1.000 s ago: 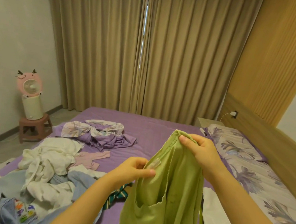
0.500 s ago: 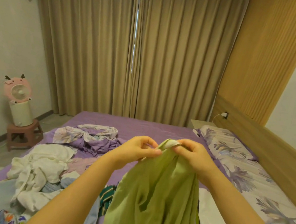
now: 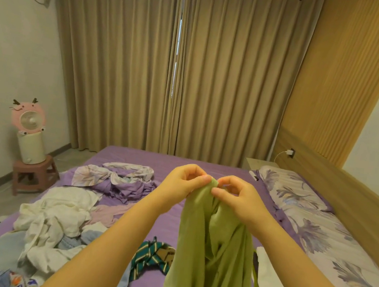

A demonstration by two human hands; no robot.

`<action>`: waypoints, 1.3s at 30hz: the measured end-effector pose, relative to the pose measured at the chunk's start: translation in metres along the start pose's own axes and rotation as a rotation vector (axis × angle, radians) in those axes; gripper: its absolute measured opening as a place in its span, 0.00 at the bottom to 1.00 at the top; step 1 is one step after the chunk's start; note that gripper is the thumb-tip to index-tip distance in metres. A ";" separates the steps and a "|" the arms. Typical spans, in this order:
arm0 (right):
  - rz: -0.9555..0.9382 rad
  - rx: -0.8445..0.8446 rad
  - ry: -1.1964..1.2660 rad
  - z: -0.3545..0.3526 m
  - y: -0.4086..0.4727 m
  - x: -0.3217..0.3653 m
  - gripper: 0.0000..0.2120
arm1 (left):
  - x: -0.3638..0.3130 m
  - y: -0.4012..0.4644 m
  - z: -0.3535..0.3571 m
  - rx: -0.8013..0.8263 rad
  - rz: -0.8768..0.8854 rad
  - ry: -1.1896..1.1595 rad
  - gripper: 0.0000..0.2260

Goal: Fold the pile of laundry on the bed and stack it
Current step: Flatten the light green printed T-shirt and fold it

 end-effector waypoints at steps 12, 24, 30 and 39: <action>-0.054 -0.024 0.008 0.025 0.003 0.017 0.02 | 0.011 -0.026 -0.027 -0.053 0.002 -0.095 0.06; 0.100 -0.157 0.088 0.015 0.010 0.006 0.03 | 0.028 -0.041 -0.037 -0.098 0.146 0.301 0.10; 0.146 -0.158 0.082 0.000 0.004 -0.004 0.03 | 0.014 -0.035 -0.052 -0.175 0.204 0.200 0.09; 0.189 -0.003 -0.052 -0.011 -0.006 -0.013 0.10 | 0.009 -0.031 -0.071 -0.309 0.126 -0.035 0.05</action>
Point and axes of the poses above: each hand's wrist, its own y-axis towards the middle knuckle, its own z-axis out of the palm, x = y × z, the point moved 8 cm from there along y, towards the middle knuckle, and after that the axes turned 13 degrees about -y, right-handed, at the moved point
